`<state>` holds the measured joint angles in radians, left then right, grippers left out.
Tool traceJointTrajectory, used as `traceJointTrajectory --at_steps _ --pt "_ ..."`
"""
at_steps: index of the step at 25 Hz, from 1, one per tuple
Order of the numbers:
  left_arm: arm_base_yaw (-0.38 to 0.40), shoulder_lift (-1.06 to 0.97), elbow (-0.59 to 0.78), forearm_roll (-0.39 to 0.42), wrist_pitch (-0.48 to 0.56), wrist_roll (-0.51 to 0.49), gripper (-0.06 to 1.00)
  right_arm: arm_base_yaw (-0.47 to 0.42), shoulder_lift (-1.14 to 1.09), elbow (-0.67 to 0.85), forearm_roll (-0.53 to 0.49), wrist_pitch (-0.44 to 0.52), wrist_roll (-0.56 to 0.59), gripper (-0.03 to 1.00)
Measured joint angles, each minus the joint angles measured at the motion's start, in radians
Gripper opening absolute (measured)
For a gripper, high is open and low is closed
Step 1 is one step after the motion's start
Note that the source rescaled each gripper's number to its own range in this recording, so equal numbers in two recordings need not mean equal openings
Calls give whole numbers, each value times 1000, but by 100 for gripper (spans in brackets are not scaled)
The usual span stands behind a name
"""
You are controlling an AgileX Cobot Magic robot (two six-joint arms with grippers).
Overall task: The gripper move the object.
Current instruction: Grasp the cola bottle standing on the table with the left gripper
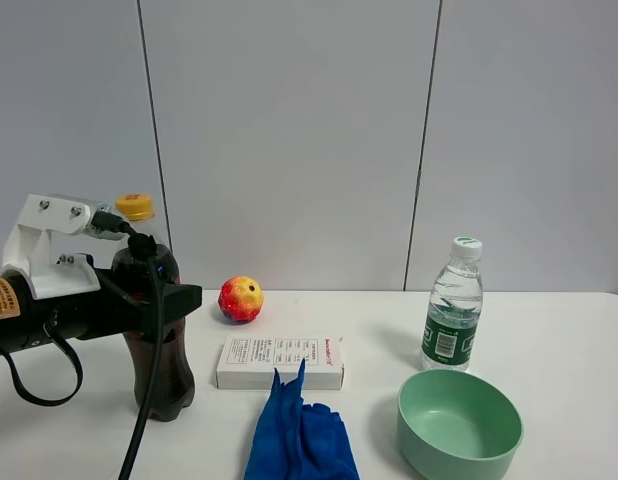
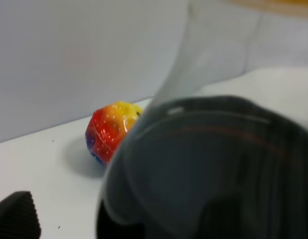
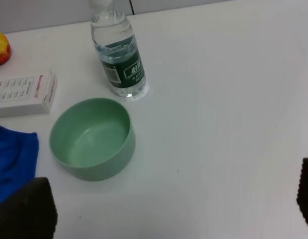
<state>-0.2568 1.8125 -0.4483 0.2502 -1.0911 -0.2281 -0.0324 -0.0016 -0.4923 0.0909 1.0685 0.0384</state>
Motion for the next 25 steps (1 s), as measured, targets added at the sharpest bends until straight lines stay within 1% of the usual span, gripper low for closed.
traceJointTrajectory --at_steps 22,23,25 --pt "0 38 -33 1 -16 -2 99 0 0 0 0 0 0 100" --pt "0 38 -33 1 -17 -2 97 0 0 0 0 0 0 100" --pt "0 38 -33 1 -21 -2 83 0 0 0 0 0 0 100"
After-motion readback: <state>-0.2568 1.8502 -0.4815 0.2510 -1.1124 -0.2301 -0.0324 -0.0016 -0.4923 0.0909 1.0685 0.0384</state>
